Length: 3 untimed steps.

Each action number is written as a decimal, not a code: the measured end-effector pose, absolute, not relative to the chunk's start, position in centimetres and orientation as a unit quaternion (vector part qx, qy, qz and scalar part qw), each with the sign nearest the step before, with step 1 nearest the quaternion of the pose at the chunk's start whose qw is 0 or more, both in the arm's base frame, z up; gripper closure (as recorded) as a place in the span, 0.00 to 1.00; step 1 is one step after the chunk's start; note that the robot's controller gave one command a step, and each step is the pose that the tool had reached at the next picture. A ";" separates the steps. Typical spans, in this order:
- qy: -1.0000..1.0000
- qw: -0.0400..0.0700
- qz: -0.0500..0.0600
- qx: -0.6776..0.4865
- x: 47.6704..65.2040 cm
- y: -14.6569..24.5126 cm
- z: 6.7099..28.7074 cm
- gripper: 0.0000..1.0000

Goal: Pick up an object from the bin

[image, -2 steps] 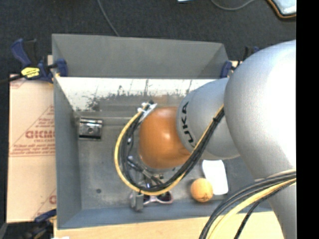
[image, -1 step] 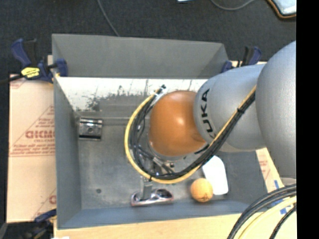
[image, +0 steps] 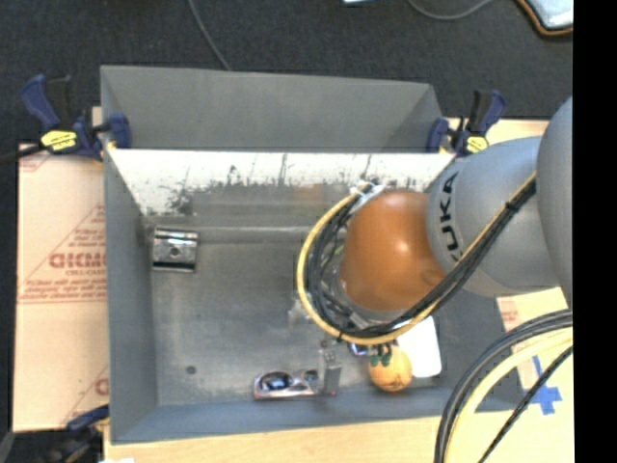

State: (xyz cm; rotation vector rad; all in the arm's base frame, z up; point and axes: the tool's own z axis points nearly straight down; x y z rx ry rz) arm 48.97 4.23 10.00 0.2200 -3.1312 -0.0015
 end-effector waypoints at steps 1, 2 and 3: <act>-0.951 -0.008 -0.002 0.309 48.4 3.1 7.1 0.00; -1.000 -0.003 -0.002 0.028 48.2 9.7 7.3 1.00; -1.000 -0.003 -0.002 0.027 48.2 9.7 7.3 1.00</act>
Offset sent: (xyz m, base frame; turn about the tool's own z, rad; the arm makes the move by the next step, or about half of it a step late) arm -0.0100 0.0542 -0.0300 0.0869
